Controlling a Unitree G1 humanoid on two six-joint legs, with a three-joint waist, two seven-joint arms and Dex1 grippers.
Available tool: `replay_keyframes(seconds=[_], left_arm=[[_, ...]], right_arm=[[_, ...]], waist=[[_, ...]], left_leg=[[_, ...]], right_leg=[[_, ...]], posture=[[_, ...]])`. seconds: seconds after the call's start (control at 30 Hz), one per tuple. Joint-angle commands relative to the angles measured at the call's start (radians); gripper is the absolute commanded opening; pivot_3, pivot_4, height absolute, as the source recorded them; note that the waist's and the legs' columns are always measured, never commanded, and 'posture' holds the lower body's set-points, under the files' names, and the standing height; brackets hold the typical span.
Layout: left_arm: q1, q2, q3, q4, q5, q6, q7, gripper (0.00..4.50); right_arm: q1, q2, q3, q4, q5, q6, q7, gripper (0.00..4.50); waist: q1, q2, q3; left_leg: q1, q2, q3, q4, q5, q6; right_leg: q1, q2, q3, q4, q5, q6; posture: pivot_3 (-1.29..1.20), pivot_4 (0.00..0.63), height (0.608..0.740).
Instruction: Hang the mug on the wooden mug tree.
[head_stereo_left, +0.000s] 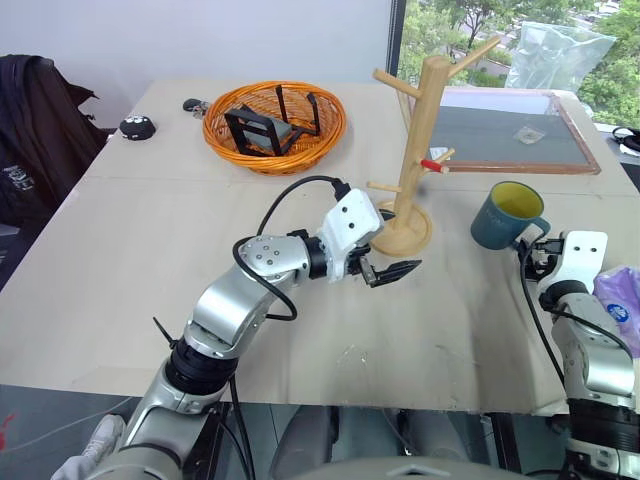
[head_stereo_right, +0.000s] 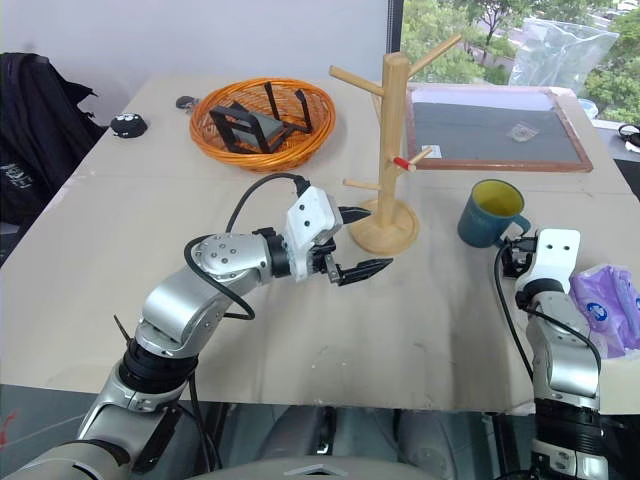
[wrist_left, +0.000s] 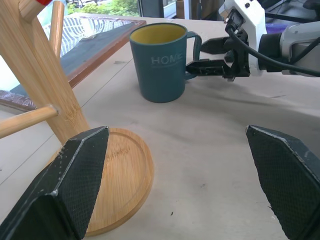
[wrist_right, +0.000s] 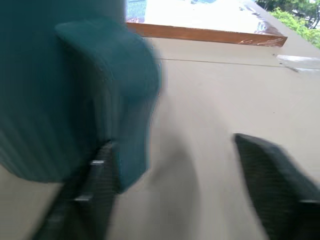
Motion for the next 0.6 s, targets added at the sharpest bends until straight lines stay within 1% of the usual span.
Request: replay_keyframes(seconds=[0.03, 0.07, 0.1, 0.13, 0.17, 0.33, 0.37, 0.43, 0.5, 0.6], left_arm=[[-0.022, -0.009, 0.000, -0.044, 0.000, -0.002, 0.003, 4.50], [-0.022, -0.008, 0.002, -0.044, -0.002, -0.001, 0.002, 4.50], [-0.022, -0.007, 0.003, -0.044, -0.003, 0.000, 0.001, 4.50], [-0.021, -0.005, 0.006, -0.044, -0.003, -0.001, -0.001, 4.50], [-0.021, -0.003, 0.008, -0.044, -0.004, -0.001, -0.002, 4.50], [-0.006, 0.005, 0.035, -0.050, -0.021, -0.009, -0.005, 4.50], [0.003, 0.003, 0.049, -0.052, -0.028, -0.017, -0.002, 4.50], [0.027, -0.011, 0.088, -0.059, -0.047, -0.042, 0.009, 4.50], [0.053, -0.043, 0.143, -0.076, -0.093, -0.046, 0.031, 4.50], [0.105, -0.068, 0.206, -0.118, -0.172, -0.034, 0.032, 4.50]], right_arm=[[-0.024, -0.007, -0.015, 0.029, 0.003, -0.047, 0.008, 1.28], [-0.029, -0.011, -0.016, 0.045, 0.004, -0.054, 0.013, 1.09], [-0.032, -0.013, -0.018, 0.056, 0.006, -0.058, 0.018, 0.54], [-0.035, -0.014, -0.019, 0.062, 0.009, -0.062, 0.023, 0.15], [-0.038, -0.017, -0.020, 0.063, 0.014, -0.063, 0.030, 0.04], [-0.056, -0.074, -0.017, 0.038, 0.055, -0.041, 0.129, 0.04], [-0.061, -0.108, -0.011, 0.021, 0.082, -0.035, 0.196, 0.04], [-0.073, -0.191, -0.002, -0.038, 0.178, 0.012, 0.363, 0.04], [-0.083, -0.307, 0.003, -0.101, 0.264, 0.085, 0.518, 0.04], [-0.138, -0.492, 0.001, -0.151, 0.355, 0.211, 0.679, 0.04]], waist=[[0.000, 0.000, 0.000], [0.001, 0.000, 0.000], [0.000, 0.000, 0.000], [0.000, 0.000, 0.000], [0.000, 0.000, 0.000], [0.000, 0.000, 0.000], [0.000, 0.000, 0.000], [-0.001, 0.002, 0.001], [-0.001, 0.002, 0.001], [-0.003, 0.002, 0.002]], left_leg=[[0.000, 0.000, 0.000, 0.000, 0.000, 0.000], [0.000, 0.000, 0.000, 0.000, 0.000, 0.000], [0.000, 0.000, 0.000, 0.000, 0.000, 0.000], [0.000, 0.000, 0.000, 0.000, 0.000, 0.000], [0.000, 0.000, 0.000, 0.000, 0.000, 0.000], [0.000, 0.000, 0.001, 0.000, 0.000, 0.000], [0.000, 0.000, 0.001, 0.000, 0.000, 0.000], [0.000, 0.000, 0.001, 0.000, 0.000, 0.000], [0.000, 0.000, 0.001, 0.000, 0.000, 0.000], [0.000, 0.001, 0.001, 0.000, -0.002, 0.004]], right_leg=[[0.000, 0.000, 0.000, 0.000, 0.000, 0.000], [0.000, 0.000, 0.000, 0.000, 0.000, 0.000], [0.000, 0.000, 0.000, 0.000, 0.000, 0.000], [0.000, 0.000, 0.000, 0.000, 0.000, 0.000], [0.000, 0.000, 0.000, 0.000, 0.000, 0.000], [0.000, 0.000, 0.001, 0.000, 0.000, 0.000], [0.000, 0.000, 0.001, 0.000, 0.000, 0.000], [0.000, 0.000, 0.001, 0.000, 0.000, 0.000], [0.000, 0.000, 0.002, 0.000, 0.000, 0.000], [0.000, 0.000, 0.001, -0.001, 0.000, 0.000]], posture=[[0.00, 0.150, 0.737], [0.00, 0.150, 0.737], [0.00, 0.150, 0.737], [0.00, 0.150, 0.737], [0.00, 0.150, 0.737], [0.00, 0.150, 0.737], [0.00, 0.150, 0.737], [0.00, 0.150, 0.737], [0.00, 0.150, 0.737], [0.00, 0.150, 0.737]])
